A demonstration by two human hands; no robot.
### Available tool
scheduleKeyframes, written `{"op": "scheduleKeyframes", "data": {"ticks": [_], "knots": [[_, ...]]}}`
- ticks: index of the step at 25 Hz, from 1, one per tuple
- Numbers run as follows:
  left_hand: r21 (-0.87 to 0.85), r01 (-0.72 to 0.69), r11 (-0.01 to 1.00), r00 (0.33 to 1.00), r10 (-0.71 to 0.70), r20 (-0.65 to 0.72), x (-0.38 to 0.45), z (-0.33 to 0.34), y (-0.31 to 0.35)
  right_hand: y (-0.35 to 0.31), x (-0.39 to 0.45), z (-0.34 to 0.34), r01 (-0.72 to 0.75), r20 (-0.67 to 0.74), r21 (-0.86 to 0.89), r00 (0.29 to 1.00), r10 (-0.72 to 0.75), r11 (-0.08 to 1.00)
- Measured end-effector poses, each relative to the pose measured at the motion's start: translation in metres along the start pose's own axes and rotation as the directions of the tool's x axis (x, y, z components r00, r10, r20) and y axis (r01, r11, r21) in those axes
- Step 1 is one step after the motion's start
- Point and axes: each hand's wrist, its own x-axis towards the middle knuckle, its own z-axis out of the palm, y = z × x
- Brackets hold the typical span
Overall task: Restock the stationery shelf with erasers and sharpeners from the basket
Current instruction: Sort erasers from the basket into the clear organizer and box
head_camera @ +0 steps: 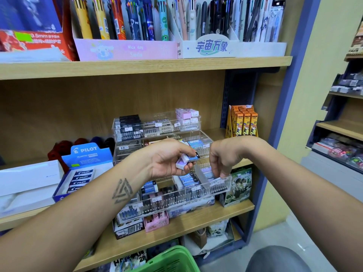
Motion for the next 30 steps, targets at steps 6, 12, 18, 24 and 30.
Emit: {"op": "scheduleKeyframes", "data": {"ticks": [6,12,18,24,30], "knots": [[-0.001,-0.003,1.000,1.000,0.003,-0.012,-0.001,0.001,-0.001,0.000,0.010,0.000,-0.017,0.047,-0.003,0.999,0.017,1.000],[-0.002,-0.017,1.000,1.000,0.017,-0.011,-0.003,0.005,-0.004,-0.001,0.013,0.006,-0.018,0.008,-0.059,1.000,0.018,0.998],[0.010,-0.026,1.000,0.999,0.026,-0.021,-0.010,0.001,-0.001,0.014,0.010,-0.009,0.048,-0.023,0.033,0.999,-0.047,0.998],[-0.005,-0.033,0.999,0.998,0.033,-0.062,-0.009,-0.009,-0.001,0.019,0.023,-0.006,0.048,-0.324,0.009,0.945,-0.042,0.999],[0.007,-0.038,0.999,0.997,0.038,-0.073,-0.005,-0.009,-0.005,0.013,0.029,0.037,-0.056,-0.519,-0.145,0.854,-0.027,0.988]]}}
